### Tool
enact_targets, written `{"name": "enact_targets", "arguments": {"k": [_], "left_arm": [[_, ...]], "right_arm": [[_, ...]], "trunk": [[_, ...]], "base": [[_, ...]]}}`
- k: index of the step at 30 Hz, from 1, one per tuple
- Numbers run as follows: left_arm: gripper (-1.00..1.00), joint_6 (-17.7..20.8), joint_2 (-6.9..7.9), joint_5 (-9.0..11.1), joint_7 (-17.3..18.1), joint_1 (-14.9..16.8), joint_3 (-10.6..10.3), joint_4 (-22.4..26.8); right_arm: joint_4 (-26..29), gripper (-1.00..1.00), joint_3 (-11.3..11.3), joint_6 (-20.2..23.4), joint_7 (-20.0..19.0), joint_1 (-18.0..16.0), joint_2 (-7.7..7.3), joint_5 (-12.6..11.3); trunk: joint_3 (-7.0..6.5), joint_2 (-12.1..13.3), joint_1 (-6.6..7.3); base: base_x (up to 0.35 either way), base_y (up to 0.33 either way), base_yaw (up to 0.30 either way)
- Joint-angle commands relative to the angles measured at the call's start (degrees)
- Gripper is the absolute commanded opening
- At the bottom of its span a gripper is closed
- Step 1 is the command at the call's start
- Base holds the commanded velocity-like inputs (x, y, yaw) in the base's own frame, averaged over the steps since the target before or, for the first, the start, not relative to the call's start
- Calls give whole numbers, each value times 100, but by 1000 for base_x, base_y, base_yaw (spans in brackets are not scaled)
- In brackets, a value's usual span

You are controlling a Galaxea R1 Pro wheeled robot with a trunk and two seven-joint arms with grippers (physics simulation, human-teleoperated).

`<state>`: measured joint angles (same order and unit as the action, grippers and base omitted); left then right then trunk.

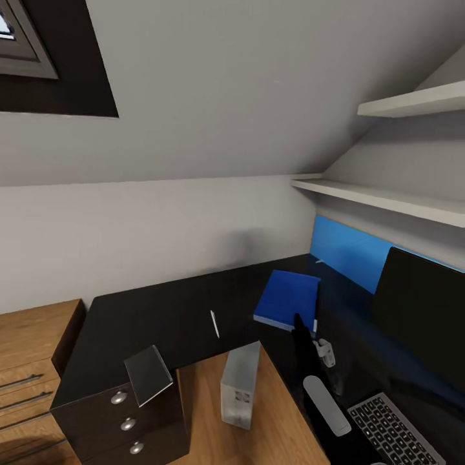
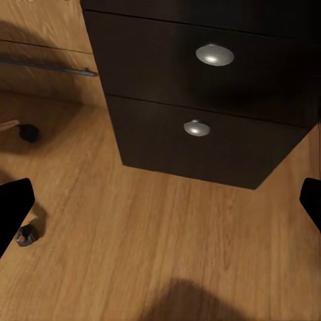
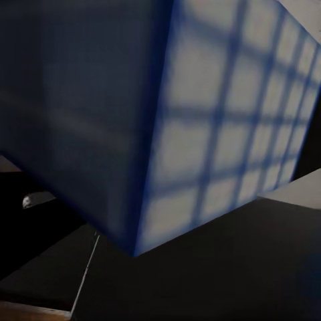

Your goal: In the bedroom, organize the workspace by keeping the computer under the desk, ensuring the monitor is on the desk, placing the keyboard on the desk next to the monitor, placing the mouse on the desk next to the keyboard, moving the folder from the swivel chair onto the desk next to the mouse, stacking the notebook on top of the folder with the pen on top of the notebook, and positioning the swivel chair next to the desk.

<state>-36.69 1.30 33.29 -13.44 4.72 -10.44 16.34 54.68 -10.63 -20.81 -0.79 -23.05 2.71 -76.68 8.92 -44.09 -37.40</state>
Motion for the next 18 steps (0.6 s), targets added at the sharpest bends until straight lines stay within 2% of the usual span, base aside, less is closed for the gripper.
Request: {"name": "enact_targets", "arguments": {"k": [1, 10, 18], "left_arm": [[100, -13, 7, 19, -55, 3, -40, 6], [100, -13, 10, 28, -62, 3, -21, 10], [100, -13, 10, 28, -62, 3, -27, 10]], "right_arm": [[0, -100, 1, -37, -8, -6, -1, -58], [-7, -100, 27, -37, -8, -6, 5, -58], [-2, -100, 13, -15, -15, -6, -7, -50]], "trunk": [[9, -7, -1], [9, -7, -1], [9, -7, -1]], "base": [[0, 0, -211], [0, 0, -203], [0, 0, -34]]}}
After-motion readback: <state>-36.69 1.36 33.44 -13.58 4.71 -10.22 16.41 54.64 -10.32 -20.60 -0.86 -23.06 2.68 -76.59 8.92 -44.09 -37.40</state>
